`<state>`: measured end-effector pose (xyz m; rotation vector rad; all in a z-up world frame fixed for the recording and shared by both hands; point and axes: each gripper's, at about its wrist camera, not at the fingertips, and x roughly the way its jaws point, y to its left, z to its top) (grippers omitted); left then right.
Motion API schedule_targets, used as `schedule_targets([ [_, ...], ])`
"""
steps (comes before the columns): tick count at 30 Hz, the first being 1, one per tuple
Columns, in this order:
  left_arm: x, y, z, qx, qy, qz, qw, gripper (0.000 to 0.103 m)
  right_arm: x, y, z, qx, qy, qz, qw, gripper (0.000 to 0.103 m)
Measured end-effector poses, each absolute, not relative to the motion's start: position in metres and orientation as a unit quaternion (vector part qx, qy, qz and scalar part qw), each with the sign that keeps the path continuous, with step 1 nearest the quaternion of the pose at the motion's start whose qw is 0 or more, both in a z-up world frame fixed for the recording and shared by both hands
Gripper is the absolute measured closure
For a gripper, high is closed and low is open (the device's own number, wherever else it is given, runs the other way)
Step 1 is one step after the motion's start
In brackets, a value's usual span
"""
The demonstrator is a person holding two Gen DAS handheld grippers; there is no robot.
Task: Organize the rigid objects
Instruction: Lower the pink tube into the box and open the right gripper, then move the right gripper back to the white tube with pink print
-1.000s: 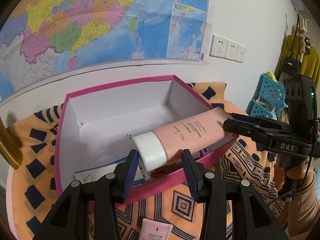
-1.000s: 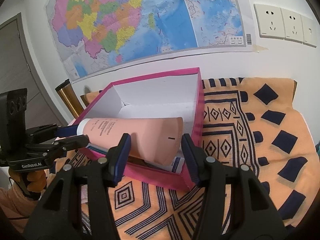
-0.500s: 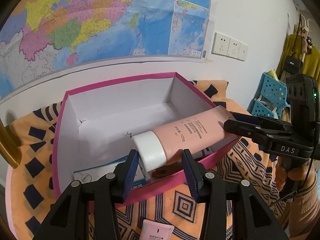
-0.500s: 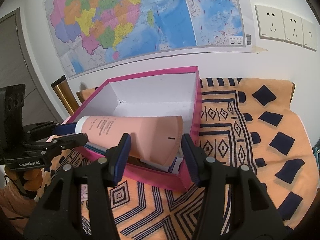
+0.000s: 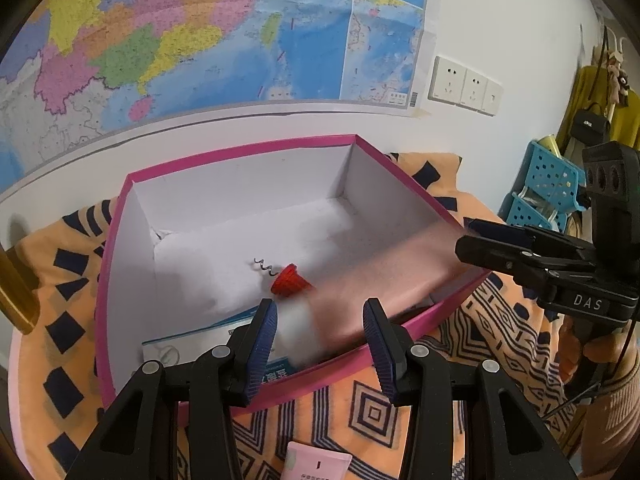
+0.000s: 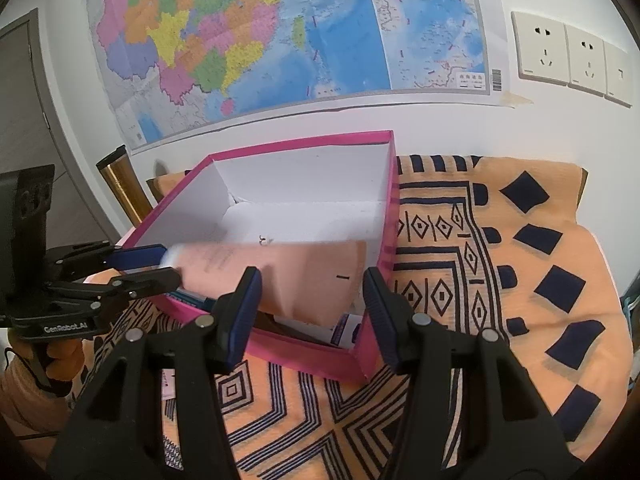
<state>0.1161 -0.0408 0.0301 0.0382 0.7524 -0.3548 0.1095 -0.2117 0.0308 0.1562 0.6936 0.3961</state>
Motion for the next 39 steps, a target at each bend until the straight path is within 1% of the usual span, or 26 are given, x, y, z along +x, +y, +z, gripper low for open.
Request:
schedule_targets([
  [11,0.109,-0.039,0.032,0.019,0.357,-0.17,0.918,0.058,0.106,-0.2,0.033,0.067,0.335,0.204,0.918,0.048],
  [21,0.079,-0.036,0.043,0.026,0.327,-0.164,0.93,0.056,0.09,-0.203,0.035,0.084,0.327,0.223,0.914,0.048],
  [28,0.047,-0.025,0.043,0.036,0.315,-0.158,0.935,0.05,0.07,-0.2,0.042,0.089,0.315,0.25,0.911,0.047],
  [34,0.027,0.003,0.017,0.017,0.351,-0.131,0.927,0.049,0.054,-0.184,0.037,0.087,0.323,0.294,0.896,0.045],
  [39,0.009,0.03,-0.014,-0.017,0.395,-0.1,0.913,0.049,0.051,-0.154,0.009,0.076,0.362,0.33,0.868,0.045],
])
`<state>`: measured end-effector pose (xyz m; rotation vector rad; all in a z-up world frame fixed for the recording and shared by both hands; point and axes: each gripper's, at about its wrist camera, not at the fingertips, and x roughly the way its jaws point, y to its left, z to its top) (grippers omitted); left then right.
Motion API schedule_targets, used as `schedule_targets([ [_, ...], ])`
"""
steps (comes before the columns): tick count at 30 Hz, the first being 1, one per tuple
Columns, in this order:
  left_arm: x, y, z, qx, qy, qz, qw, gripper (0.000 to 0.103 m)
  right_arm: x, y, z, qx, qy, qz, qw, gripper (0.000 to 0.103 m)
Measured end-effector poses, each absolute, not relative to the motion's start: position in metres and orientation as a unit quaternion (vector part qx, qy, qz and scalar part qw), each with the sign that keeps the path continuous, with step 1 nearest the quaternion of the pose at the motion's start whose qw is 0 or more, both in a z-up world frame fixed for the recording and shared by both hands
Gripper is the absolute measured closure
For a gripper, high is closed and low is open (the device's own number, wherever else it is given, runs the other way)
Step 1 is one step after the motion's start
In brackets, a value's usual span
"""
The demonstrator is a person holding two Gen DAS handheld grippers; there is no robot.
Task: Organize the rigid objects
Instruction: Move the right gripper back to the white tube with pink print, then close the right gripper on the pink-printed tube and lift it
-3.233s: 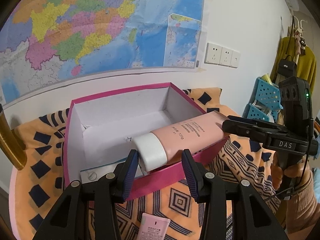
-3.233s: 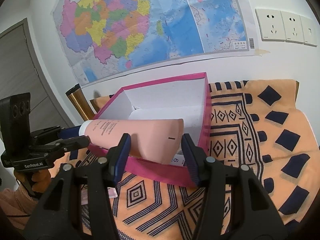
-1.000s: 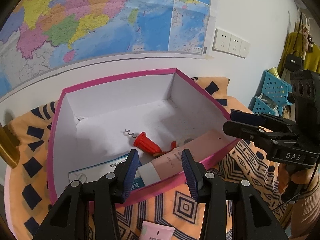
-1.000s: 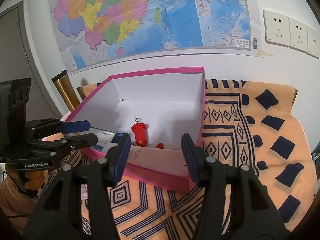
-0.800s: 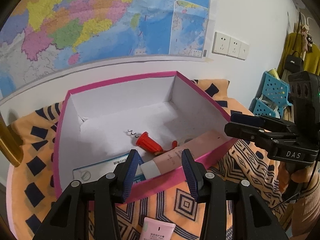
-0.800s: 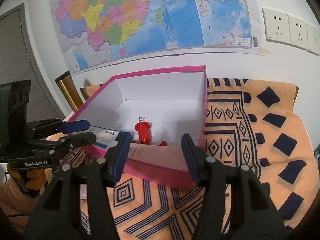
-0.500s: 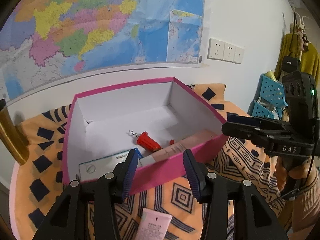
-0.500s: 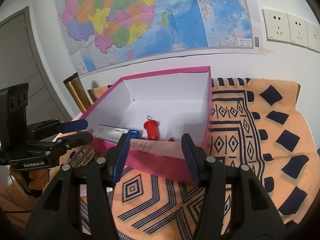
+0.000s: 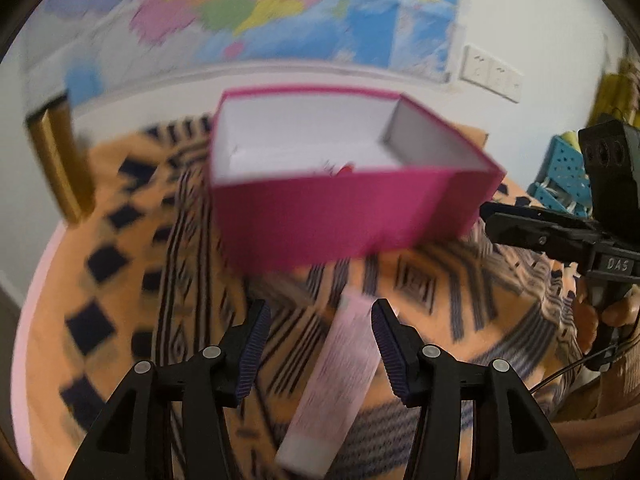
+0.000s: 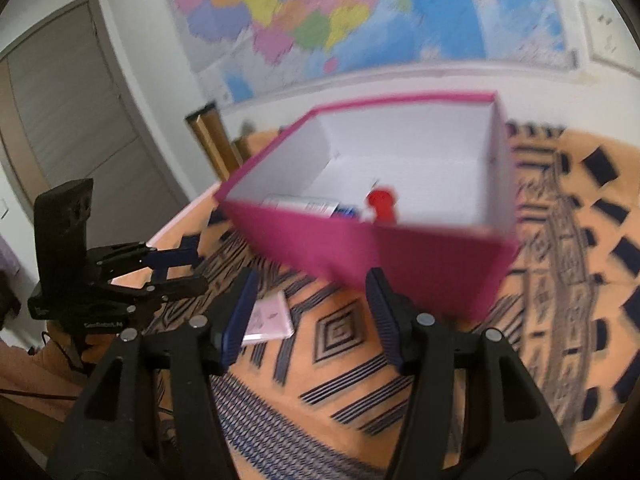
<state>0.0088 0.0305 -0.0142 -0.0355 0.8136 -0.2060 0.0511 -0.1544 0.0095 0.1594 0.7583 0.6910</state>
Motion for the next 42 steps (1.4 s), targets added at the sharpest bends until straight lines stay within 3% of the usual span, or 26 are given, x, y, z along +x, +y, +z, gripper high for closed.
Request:
schedule_targets([
  [9,-0.03,0.054,-0.033,-0.058,0.425,-0.1,0.898,0.049,0.068,-0.098,-0.047,0.063,0.437,0.369,0.818,0.045],
  [18,-0.056,0.065,-0.053,-0.11,0.454,-0.099,0.878,0.05,0.085,-0.079,-0.063,0.071,0.452,0.371,0.808,0.045],
  [22,-0.054,0.063,-0.057,-0.116,0.462,-0.105,0.873,0.068,0.085,-0.078,-0.067,0.074,0.455,0.375,0.804,0.045],
  [26,-0.049,0.058,-0.057,-0.112,0.464,-0.112,0.872,0.075,0.08,-0.081,-0.067,0.074,0.454,0.384,0.801,0.045],
  [42,0.011,0.021,-0.055,-0.068,0.455,-0.156,0.874,0.074,0.054,-0.144,-0.061,0.109,0.455,0.342,0.815,0.047],
])
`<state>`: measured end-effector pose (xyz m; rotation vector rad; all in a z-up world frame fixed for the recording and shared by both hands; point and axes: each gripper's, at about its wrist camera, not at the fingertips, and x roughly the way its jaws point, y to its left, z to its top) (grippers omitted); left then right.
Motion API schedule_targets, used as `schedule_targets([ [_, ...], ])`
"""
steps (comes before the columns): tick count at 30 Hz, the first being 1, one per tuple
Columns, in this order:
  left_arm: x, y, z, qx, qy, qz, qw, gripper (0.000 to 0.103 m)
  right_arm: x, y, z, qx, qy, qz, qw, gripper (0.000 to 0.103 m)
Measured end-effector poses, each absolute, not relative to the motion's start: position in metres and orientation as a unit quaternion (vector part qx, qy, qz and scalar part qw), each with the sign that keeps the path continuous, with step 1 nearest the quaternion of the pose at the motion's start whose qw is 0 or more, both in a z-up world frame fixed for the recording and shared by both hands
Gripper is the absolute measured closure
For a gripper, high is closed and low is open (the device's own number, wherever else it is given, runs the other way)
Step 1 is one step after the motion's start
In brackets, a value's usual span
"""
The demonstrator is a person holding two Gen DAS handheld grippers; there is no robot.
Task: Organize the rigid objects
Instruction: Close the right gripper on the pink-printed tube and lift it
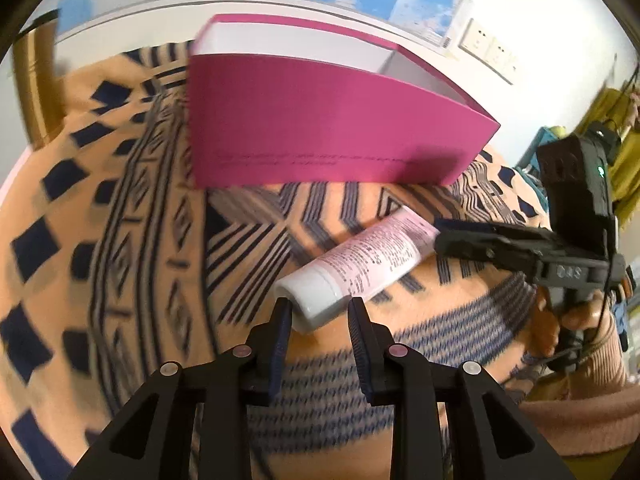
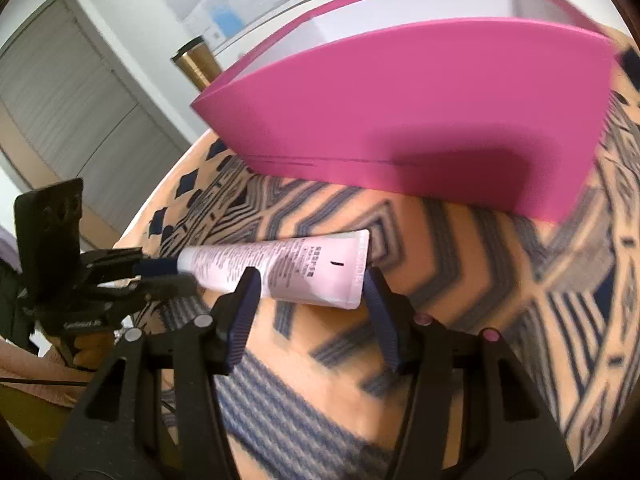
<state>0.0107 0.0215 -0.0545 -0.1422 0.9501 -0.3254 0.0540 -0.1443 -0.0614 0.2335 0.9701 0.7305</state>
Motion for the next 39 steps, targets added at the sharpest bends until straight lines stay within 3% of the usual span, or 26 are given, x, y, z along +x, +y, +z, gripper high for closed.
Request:
schedule_targets([
  [20,0.026,0.0,-0.047,-0.045,0.45,-0.172,0.875,0.073,0.048,-0.17,-0.064,0.136,0.453,0.288,0.833,0.047],
  [25,0.026,-0.004,-0.041,-0.049,0.445,-0.177,0.877,0.071,0.046,-0.175,-0.064,0.148,0.452,0.282,0.833,0.052],
  [39,0.025,-0.011,-0.013,-0.034,0.411,-0.187,0.892,0.07,0.038,-0.188,-0.037,0.147,0.415,0.277,0.854,0.053],
])
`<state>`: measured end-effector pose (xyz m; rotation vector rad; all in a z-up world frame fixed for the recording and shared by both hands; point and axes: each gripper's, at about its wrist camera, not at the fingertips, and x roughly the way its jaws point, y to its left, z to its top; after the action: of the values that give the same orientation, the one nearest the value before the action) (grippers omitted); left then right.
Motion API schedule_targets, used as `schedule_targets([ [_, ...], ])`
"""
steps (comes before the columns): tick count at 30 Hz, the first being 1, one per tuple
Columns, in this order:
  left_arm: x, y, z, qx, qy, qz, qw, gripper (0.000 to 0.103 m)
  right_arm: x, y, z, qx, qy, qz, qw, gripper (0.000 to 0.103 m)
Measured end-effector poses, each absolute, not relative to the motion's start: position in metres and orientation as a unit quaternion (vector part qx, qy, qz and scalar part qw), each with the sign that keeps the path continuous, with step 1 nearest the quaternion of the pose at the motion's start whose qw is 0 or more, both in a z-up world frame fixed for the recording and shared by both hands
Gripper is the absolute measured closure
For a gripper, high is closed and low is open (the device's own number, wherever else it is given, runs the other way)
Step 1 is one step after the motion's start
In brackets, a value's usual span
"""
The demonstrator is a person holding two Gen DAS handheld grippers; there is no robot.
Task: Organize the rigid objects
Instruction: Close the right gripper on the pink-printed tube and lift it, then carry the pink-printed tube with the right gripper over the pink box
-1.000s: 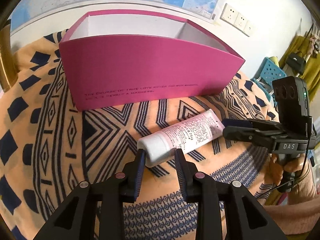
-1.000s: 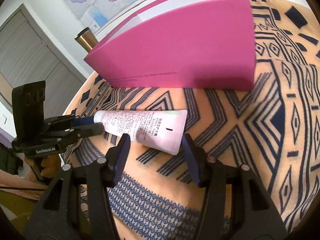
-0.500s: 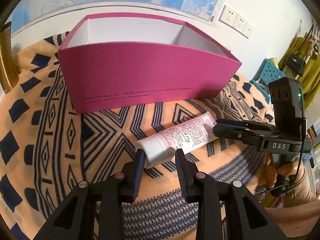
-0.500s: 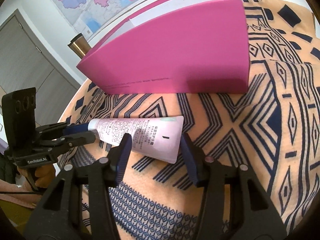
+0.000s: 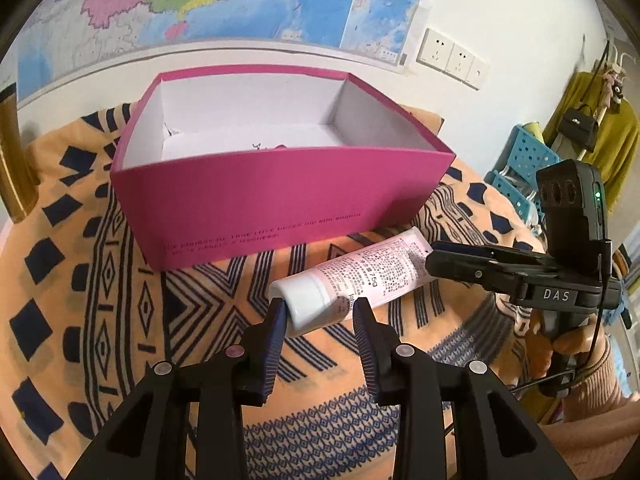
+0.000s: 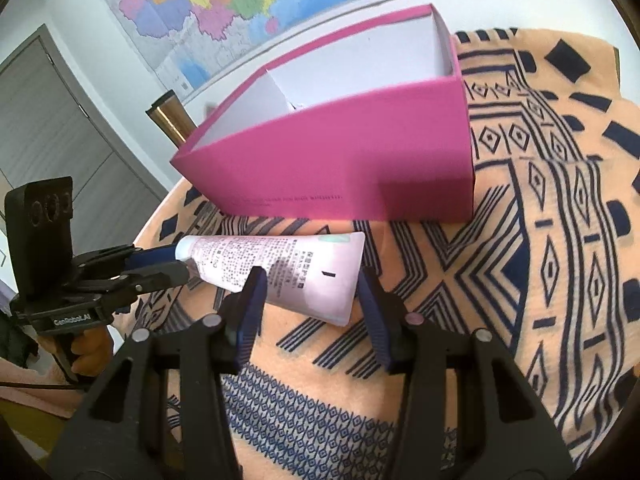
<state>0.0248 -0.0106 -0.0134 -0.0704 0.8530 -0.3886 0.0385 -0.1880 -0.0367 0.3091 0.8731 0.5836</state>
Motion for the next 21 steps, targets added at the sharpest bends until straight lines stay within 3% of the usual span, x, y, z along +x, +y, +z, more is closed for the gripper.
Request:
schedule_targets([
  [21,0.031,-0.019,0.013,-0.015,0.374,-0.19,0.908,0.07,0.038,-0.195,-0.009,0.137,0.383,0.275,0.871,0.053],
])
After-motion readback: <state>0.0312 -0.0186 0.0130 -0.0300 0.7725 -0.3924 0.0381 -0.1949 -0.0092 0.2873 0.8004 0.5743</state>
